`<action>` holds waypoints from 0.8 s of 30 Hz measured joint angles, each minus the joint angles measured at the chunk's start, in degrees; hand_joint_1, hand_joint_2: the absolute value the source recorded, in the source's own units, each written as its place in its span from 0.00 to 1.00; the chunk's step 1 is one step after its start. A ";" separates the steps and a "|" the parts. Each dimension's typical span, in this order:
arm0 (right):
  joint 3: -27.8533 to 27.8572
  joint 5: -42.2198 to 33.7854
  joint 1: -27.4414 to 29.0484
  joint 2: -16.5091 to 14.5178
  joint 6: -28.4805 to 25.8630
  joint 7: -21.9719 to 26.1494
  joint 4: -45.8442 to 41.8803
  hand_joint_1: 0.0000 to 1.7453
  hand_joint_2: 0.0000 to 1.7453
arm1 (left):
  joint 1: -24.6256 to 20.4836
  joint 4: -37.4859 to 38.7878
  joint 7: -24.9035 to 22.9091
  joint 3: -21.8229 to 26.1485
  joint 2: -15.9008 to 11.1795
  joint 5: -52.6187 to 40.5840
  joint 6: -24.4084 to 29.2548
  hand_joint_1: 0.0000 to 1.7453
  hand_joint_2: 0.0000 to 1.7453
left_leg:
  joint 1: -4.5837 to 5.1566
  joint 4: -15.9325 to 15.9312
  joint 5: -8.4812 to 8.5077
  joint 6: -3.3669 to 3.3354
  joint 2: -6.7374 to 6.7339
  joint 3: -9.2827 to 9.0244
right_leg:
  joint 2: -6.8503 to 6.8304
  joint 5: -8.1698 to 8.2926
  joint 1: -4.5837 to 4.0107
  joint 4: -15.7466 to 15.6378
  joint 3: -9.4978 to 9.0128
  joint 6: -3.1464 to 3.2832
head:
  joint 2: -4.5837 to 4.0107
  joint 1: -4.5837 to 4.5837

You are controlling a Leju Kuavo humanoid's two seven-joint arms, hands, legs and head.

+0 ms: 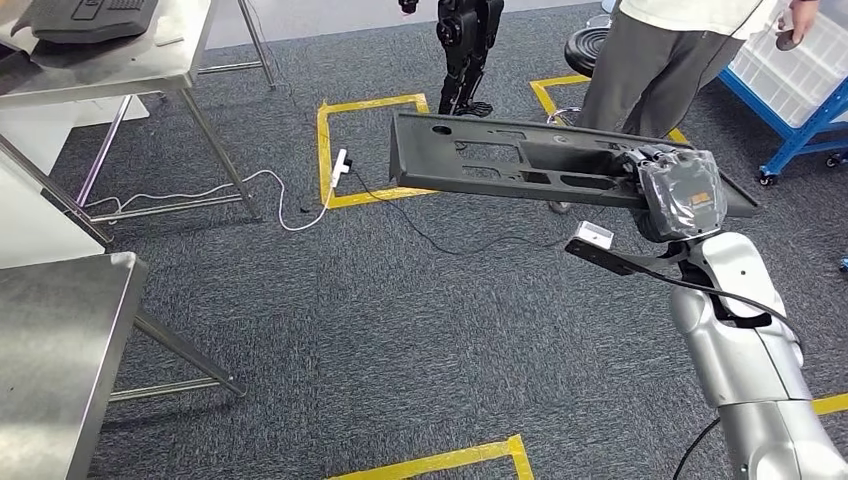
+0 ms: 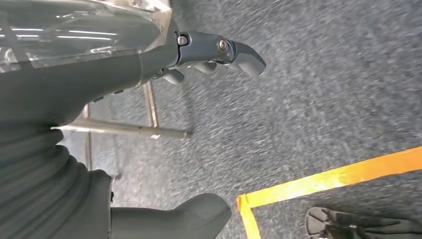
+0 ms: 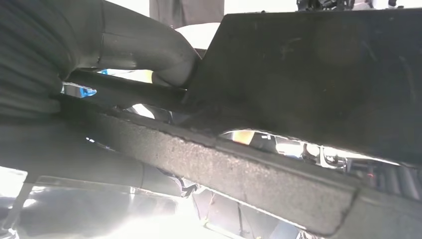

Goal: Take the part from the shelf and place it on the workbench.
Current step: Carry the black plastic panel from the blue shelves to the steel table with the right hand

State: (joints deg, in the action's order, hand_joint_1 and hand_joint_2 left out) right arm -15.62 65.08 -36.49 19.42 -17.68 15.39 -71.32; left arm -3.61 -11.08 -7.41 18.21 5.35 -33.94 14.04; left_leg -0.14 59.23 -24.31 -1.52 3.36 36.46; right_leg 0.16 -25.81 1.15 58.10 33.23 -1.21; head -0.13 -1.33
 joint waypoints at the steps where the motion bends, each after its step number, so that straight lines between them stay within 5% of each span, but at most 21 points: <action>1: -0.08 0.03 -0.12 -0.15 0.01 0.00 0.01 0.97 1.00 | 0.01 0.00 -0.31 0.19 -0.12 0.07 0.10 0.00 1.00 | -0.04 2.41 -1.42 0.25 -1.03 1.10 | -0.21 0.01 -0.03 -0.03 -0.05 0.27 | 0.00 -0.07; 3: -0.23 0.16 -0.30 -0.40 0.02 -0.04 0.08 0.97 1.00 | -0.05 0.00 -0.82 0.42 -0.32 0.09 0.38 0.00 1.00 | -0.06 10.02 -5.11 0.54 -2.71 4.78 | -0.72 -0.10 -0.43 -0.03 -0.09 0.69 | 0.00 -0.20; 5: -0.37 0.34 -0.34 -0.60 0.00 -0.15 0.27 0.97 1.00 | -0.01 0.00 -1.36 0.61 -0.52 0.07 0.67 0.00 1.00 | -0.02 15.32 -6.61 0.30 -3.04 7.62 | -1.32 -0.23 -0.84 -0.03 -0.13 0.90 | 0.00 -0.21; 7: -0.44 0.46 -0.35 -0.74 -0.05 -0.22 0.40 0.97 1.00 | 0.06 0.00 -1.77 0.89 -0.80 0.07 0.99 0.00 1.00 | 0.26 12.22 -4.11 -0.54 -3.17 6.22 | -1.93 -0.39 -1.21 -0.03 -0.28 1.12 | 0.00 -0.18; 10: -0.43 0.45 -0.42 -0.75 -0.10 -0.28 0.43 0.97 1.00 | -0.02 0.00 -1.87 1.22 -1.33 0.08 1.14 0.00 1.00 | 1.56 1.03 0.20 -2.22 -4.89 0.35 | -2.86 -0.62 -1.58 -0.09 -0.55 1.26 | 0.00 -0.14; 13: -0.44 0.40 -0.34 -0.80 -0.12 -0.29 0.48 0.97 1.00 | -0.10 0.00 -1.96 1.38 -1.59 0.09 1.12 0.00 1.00 | 2.22 -1.35 0.47 -2.75 -4.94 -0.60 | -3.82 -0.74 -1.68 -0.34 -0.59 1.09 | 0.00 -0.17; 15: -0.43 0.37 -0.35 -0.84 -0.17 -0.24 0.49 0.97 1.00 | -0.05 0.00 -2.09 1.50 -1.56 0.09 1.04 0.00 1.00 | 1.84 -2.50 1.11 -3.00 -4.34 -1.29 | -3.35 -1.40 -1.74 0.60 -0.12 0.95 | 0.00 -0.14; 18: -0.41 0.27 -0.34 -0.68 -0.22 -0.20 0.67 0.97 1.00 | -0.12 0.00 -2.12 1.76 -1.26 0.09 0.70 0.00 1.00 | 1.31 -3.60 1.75 -3.35 -3.26 -2.07 | -0.95 -5.37 -1.31 9.79 4.20 0.90 | 0.00 -0.01; 20: -0.44 0.29 -0.13 -0.69 -0.22 -0.19 0.96 0.97 1.00 | -0.14 0.00 -2.09 1.84 -0.94 0.11 0.46 0.00 1.00 | 1.22 -3.56 1.74 -3.30 -2.33 -2.07 | -0.53 -7.10 -0.87 15.91 7.44 0.38 | 0.00 -0.01; 22: -0.46 0.37 -0.08 -0.83 -0.22 -0.18 1.29 0.97 1.00 | -0.12 0.00 -2.08 1.85 -0.66 0.12 0.28 0.00 1.00 | 1.01 -3.31 1.63 -3.06 -1.34 -2.09 | -0.46 -5.35 -0.30 13.83 6.83 -0.85 | 0.00 -0.03; 24: -0.47 0.44 -0.32 -0.98 -0.21 -0.16 1.55 0.97 1.00 | -0.11 0.00 -2.08 1.86 -0.50 0.11 0.17 0.00 1.00 | 0.75 -2.49 1.19 -2.37 -0.39 -1.91 | 0.13 -1.98 0.37 5.75 3.10 -2.17 | 0.00 0.01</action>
State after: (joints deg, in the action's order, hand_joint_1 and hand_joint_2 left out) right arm -16.09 65.52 -36.81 18.44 -17.90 15.22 -69.77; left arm -3.72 -11.08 -9.49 20.08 4.85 -33.83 14.22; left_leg 0.61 56.74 -23.12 -3.89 2.97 34.55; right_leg 0.29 -27.79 1.52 63.85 36.34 -3.38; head -0.13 -1.32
